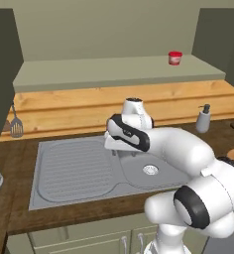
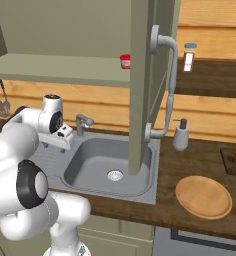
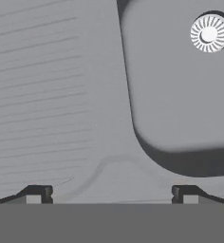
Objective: From the different types of pastries on the counter, select a croissant and place it on the cutting board. Then retrieve a jar of jam from the cabinet and place it alongside the croissant on the cutting board.
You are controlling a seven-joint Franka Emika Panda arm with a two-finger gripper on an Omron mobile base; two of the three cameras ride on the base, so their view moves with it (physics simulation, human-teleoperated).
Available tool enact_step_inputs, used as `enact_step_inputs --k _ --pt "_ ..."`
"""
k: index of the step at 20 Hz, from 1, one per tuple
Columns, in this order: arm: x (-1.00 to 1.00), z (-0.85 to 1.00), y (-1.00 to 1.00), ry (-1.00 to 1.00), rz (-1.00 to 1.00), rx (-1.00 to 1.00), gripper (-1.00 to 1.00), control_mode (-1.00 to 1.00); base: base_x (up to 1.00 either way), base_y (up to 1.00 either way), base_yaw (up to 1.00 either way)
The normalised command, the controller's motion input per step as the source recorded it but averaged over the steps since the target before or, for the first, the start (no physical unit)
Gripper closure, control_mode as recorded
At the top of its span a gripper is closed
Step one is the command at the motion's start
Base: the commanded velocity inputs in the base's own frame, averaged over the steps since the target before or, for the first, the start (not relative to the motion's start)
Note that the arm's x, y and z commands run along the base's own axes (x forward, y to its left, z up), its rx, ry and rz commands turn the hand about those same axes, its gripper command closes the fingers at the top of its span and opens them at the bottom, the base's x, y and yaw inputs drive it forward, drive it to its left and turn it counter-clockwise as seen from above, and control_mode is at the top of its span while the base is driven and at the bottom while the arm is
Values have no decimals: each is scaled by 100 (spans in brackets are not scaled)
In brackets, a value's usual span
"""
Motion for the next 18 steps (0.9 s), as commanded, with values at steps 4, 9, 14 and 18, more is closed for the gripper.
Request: enact_step_inputs --k 4,9,14,18 --pt "-13 4 0 -4 0 0 -100 -100 0 0 0" --pt "-18 44 0 -10 0 -1 -100 -100 0 0 0" --pt "-7 58 0 -8 0 -5 -100 -100 0 0 0" --pt "-16 81 -2 -24 0 -19 -100 -100 0 0 0"
